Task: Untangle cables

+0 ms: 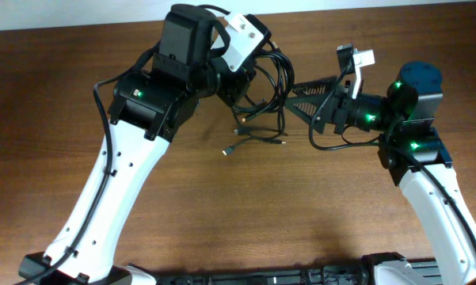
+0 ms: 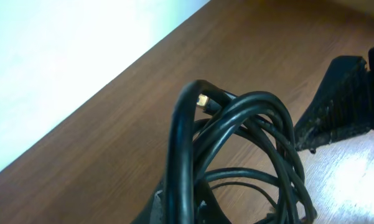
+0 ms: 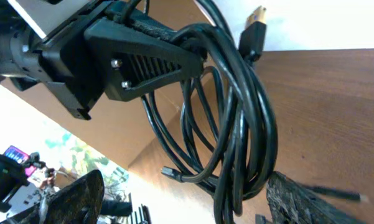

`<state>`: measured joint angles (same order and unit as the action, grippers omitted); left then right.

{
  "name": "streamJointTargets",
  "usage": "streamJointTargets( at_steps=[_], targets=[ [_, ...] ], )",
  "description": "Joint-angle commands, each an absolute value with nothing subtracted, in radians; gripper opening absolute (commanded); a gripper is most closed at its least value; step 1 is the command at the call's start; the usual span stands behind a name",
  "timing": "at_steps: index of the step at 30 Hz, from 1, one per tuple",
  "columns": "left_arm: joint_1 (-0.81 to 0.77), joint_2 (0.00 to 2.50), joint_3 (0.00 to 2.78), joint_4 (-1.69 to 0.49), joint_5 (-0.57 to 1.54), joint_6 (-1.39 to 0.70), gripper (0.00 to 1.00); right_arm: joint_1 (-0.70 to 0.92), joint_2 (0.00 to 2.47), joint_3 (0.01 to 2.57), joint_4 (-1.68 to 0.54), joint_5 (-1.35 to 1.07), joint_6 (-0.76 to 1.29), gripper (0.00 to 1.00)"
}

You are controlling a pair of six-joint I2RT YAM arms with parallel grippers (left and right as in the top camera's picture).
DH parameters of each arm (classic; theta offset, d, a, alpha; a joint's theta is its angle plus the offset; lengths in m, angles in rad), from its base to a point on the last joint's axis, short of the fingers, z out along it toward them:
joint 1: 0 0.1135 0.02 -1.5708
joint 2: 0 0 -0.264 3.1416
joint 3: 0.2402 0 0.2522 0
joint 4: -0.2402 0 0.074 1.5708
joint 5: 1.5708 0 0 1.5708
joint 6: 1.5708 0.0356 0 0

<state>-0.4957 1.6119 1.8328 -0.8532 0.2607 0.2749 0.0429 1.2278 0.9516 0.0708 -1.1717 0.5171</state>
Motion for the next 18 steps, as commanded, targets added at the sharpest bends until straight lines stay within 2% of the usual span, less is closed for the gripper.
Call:
streamJointTargets(
  at_steps=[1,3,6,15,17,18],
  targets=[
    [-0.497,1.604,1.847,-0.846,0.347,0.246,0.0,0.053,1.22,0.959,0.084,-1.22,0.514,0.79],
    [-0.502,1.604,1.847,-0.841,0.353,0.239,0.0,0.053,1.22,0.959,0.084,-1.224,0.514,0.73],
    [-0.517,1.604,1.847,-0.819,0.352,0.235,0.0,0.053,1.22,0.959,0.083,-1.251,0.514,0.7],
    [-0.519,1.604,1.847,-0.738,0.352,0.105,0.0,0.053,1.22,0.959,0.083,-1.273,0.514,0.69],
    [-0.521,1.604,1.847,-0.738,0.352,0.105,0.0,0.053,1.22,0.959,0.083,-1.272,0.514,0.56],
    [-0.521,1.604,1.847,-0.738,0.352,0.105,0.0,0.053,1.22,0.959,0.083,-1.272,0.514,0.39]
  ],
)
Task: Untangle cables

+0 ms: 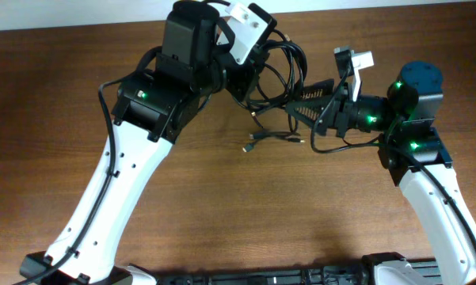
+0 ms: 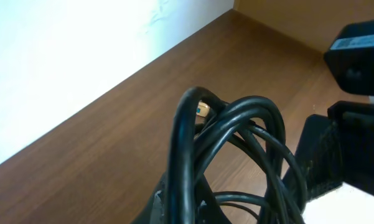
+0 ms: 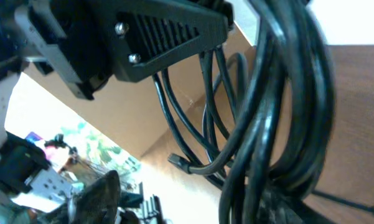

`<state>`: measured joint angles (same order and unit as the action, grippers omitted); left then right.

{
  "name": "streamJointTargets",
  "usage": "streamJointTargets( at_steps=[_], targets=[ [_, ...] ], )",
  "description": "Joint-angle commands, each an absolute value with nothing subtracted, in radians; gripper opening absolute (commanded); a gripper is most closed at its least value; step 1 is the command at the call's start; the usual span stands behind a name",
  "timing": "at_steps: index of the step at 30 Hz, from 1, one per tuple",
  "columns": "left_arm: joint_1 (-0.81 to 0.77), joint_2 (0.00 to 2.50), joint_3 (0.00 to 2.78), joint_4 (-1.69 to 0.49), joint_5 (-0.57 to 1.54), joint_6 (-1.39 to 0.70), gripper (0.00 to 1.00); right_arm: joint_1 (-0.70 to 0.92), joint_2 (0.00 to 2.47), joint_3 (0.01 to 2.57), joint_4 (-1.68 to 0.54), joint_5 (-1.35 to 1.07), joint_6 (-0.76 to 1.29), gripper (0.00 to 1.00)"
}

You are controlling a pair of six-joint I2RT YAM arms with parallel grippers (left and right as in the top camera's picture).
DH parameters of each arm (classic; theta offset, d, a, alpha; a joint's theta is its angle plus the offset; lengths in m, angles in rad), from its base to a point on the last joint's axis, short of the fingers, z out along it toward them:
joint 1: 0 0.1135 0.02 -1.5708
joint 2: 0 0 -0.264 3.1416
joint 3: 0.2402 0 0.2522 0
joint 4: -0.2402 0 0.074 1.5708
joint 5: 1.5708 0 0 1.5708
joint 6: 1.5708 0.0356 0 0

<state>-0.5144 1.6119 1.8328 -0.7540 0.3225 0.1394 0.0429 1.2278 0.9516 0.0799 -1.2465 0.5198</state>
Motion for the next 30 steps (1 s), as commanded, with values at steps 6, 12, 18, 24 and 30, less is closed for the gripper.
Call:
streamJointTargets(
  at_steps=[6,12,18,24,30],
  targets=[
    [-0.521,1.604,1.847,-0.765,0.194,0.068,0.0,0.053,1.22,0.959,0.083,-1.272,0.514,0.12],
    [-0.521,1.604,1.847,-0.786,-0.027,-0.257,0.0,0.053,1.22,0.959,0.087,-1.272,0.509,0.08],
    [-0.521,1.604,1.847,-0.795,-0.026,-0.329,0.0,0.052,1.22,0.959,0.087,-1.269,0.511,0.04],
    [-0.521,1.579,1.847,-0.791,-0.027,-0.324,0.0,0.051,1.22,0.959,0.03,-1.234,0.514,0.64],
    [-0.521,1.517,1.847,-0.771,-0.027,-0.159,0.0,0.051,1.22,0.959,-0.012,-1.116,0.52,0.79]
  ],
)
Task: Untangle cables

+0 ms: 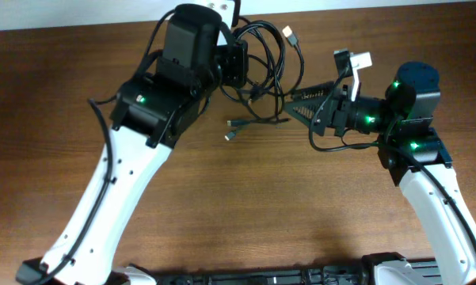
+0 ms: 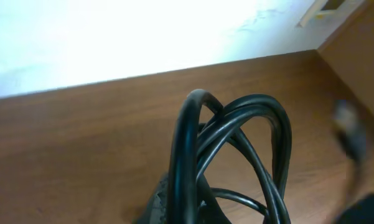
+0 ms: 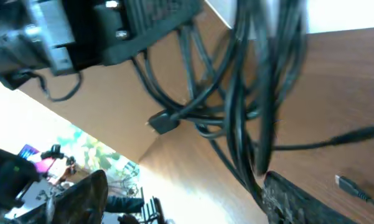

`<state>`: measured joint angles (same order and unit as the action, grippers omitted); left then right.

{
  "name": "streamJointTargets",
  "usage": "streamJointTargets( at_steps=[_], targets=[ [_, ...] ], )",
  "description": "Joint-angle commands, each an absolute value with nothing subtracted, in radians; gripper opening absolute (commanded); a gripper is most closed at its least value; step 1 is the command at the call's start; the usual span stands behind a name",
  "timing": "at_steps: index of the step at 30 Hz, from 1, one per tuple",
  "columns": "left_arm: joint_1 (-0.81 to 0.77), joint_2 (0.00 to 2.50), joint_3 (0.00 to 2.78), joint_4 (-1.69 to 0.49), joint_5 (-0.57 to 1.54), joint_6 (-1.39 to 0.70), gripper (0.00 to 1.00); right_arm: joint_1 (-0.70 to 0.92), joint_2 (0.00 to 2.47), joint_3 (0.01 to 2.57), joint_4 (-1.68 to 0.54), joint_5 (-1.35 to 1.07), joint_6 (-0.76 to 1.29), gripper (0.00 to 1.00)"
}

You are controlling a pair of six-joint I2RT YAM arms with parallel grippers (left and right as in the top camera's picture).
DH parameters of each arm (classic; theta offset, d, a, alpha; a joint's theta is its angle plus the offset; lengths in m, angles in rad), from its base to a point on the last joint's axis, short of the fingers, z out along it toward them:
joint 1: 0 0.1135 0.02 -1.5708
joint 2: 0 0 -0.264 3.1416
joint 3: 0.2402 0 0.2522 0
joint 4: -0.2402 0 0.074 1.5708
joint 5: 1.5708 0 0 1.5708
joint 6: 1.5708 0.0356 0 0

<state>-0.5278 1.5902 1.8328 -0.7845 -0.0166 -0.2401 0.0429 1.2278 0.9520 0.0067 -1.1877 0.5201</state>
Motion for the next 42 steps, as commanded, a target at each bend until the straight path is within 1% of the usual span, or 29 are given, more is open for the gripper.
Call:
streamJointTargets(
  at_steps=[1,5,7,8,11,14,16,20,22,25,26,29,30,32,34,37,40,42],
  targets=[
    [-0.521,1.509,1.847,-0.77,-0.027,-0.126,0.0,0.051,1.22,0.959,-0.031,-1.081,0.535,0.83],
    [-0.521,1.494,1.847,-0.77,-0.023,0.051,0.0,0.051,1.22,0.959,-0.138,-0.958,0.541,0.84],
    [-0.521,1.494,1.847,-0.77,-0.023,0.087,0.0,0.051,1.22,0.959,-0.159,-0.939,0.543,0.84],
    [-0.521,1.494,1.847,-0.77,-0.023,0.111,0.0,0.051,1.22,0.959,-0.157,-0.932,0.568,0.87],
    [-0.521,1.494,1.847,-0.759,-0.031,0.133,0.0,0.051,1.219,0.959,-0.152,-0.97,0.57,0.88],
    [-0.521,1.494,1.847,-0.722,-0.101,0.109,0.0,0.051,1.219,0.959,-0.089,-1.083,0.57,0.88],
    [-0.521,1.494,1.847,-0.704,-0.104,0.038,0.0,0.051,1.218,0.959,-0.055,-1.119,0.593,0.87],
    [-0.521,1.498,1.847,-0.68,-0.203,-0.065,0.0,0.051,1.218,0.959,-0.052,-1.157,0.593,0.87],
    [-0.521,1.499,1.847,-0.669,-0.203,-0.064,0.0,0.051,1.218,0.959,-0.038,-1.188,0.593,0.87],
    [-0.521,1.513,1.847,-0.665,-0.192,-0.064,0.0,0.053,1.218,0.959,0.078,-1.269,0.623,0.87],
    [-0.521,1.522,1.847,-0.667,-0.154,-0.062,0.0,0.053,1.218,0.959,0.125,-1.275,0.653,0.87],
    [-0.521,1.539,1.847,-0.673,0.157,0.033,0.0,0.052,1.218,0.959,0.281,-1.26,0.715,0.87],
    [-0.522,1.539,1.847,-0.674,0.228,0.062,0.0,0.051,1.218,0.959,0.286,-1.231,0.715,0.87],
    [-0.522,1.539,1.847,-0.687,0.274,0.078,0.0,0.051,1.218,0.959,0.285,-1.187,0.715,0.88],
    [-0.522,1.539,1.847,-0.718,0.274,0.081,0.0,0.051,1.218,0.959,0.285,-1.141,0.715,0.88],
    [-0.522,1.537,1.847,-0.764,0.345,0.085,0.0,0.051,1.219,0.959,0.25,-1.02,0.711,0.88],
    [-0.521,1.528,1.847,-0.753,0.39,0.085,0.0,0.051,1.219,0.959,0.106,-0.94,0.641,0.88],
    [-0.521,1.517,1.847,-0.741,0.39,0.085,0.0,0.051,1.219,0.959,0.004,-0.931,0.596,0.88]
  ],
)
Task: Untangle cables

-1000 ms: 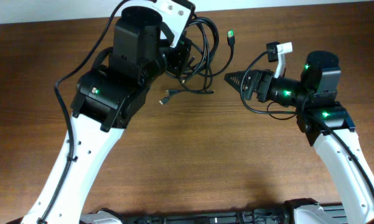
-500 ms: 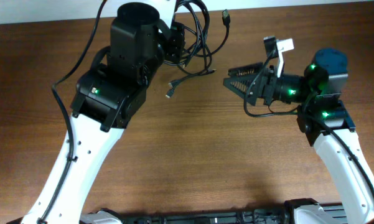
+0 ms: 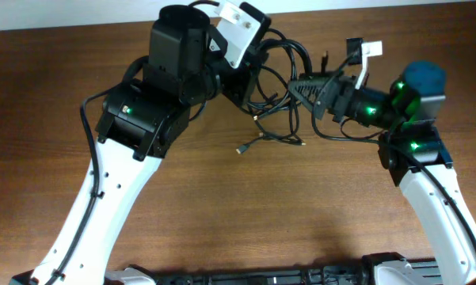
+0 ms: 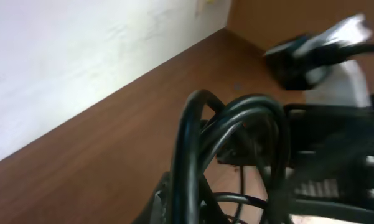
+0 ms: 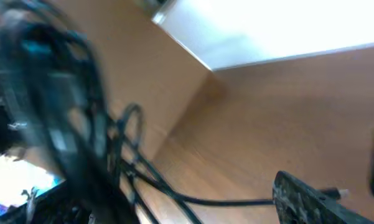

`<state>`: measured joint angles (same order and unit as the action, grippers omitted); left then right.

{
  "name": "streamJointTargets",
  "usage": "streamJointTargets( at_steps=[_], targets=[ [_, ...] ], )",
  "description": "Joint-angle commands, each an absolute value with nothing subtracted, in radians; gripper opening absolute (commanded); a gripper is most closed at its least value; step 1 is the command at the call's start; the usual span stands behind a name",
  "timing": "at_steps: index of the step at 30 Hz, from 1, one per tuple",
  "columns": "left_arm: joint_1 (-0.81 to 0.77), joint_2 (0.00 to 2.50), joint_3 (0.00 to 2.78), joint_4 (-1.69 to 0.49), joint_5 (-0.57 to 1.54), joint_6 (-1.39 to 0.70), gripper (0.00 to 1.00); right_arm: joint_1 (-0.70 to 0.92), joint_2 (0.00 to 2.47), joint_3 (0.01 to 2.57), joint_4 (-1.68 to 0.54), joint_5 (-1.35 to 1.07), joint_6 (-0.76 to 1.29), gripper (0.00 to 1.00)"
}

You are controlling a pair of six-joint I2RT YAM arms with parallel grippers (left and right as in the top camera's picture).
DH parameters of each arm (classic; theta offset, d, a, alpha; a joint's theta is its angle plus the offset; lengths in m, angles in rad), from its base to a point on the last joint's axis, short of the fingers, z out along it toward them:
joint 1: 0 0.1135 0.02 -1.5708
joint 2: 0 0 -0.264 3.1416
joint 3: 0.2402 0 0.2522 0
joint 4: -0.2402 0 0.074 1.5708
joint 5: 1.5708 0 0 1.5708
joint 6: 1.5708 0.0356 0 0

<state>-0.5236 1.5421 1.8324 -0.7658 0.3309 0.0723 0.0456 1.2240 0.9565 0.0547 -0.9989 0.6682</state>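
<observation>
A tangled bundle of black cables (image 3: 279,73) hangs from my left gripper (image 3: 249,75), which is shut on its loops; in the left wrist view the thick loops (image 4: 193,143) rise straight out of the jaws. Loose ends trail onto the table, one ending in a plug (image 3: 242,148). My right gripper (image 3: 299,82) points left and reaches into the right side of the loops. In the blurred right wrist view the cables (image 5: 87,130) fill the left side. One dark finger (image 5: 305,199) sits far out at the lower right, jaws apart, and nothing shows as clamped.
The brown wooden table (image 3: 245,214) spreads out below both arms. A pale wall (image 4: 68,56) runs along its far edge. My right arm's body (image 3: 416,119) stands at the right, and my left arm (image 3: 135,119) crosses the left half.
My left gripper has brought the bundle from the far edge back toward the table's middle and to the right. My right gripper now sits farther back, up among the loops. The loose plug has shifted nearer.
At first my left gripper held the bundle up with the open right gripper beside the loops. Then the bundle was closer to the right fingers. After that it was swung to the far edge, away from them. Now the bundle and the right gripper meet again.
</observation>
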Motion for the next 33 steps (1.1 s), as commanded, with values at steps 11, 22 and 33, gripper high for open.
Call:
streamJointTargets(
  at_steps=[11,22,33],
  targets=[
    [-0.521,1.483,1.847,-0.67,0.402,0.169,0.0,0.035,1.219,0.959,-0.125,-0.952,0.511,0.88],
    [-0.521,1.486,1.847,-0.751,0.434,0.29,0.0,-0.001,1.218,0.959,0.235,-1.124,0.644,0.82],
    [-0.521,1.486,1.847,-0.743,0.422,0.289,0.61,-0.001,1.218,0.959,0.382,-1.247,0.645,0.04]
  ],
)
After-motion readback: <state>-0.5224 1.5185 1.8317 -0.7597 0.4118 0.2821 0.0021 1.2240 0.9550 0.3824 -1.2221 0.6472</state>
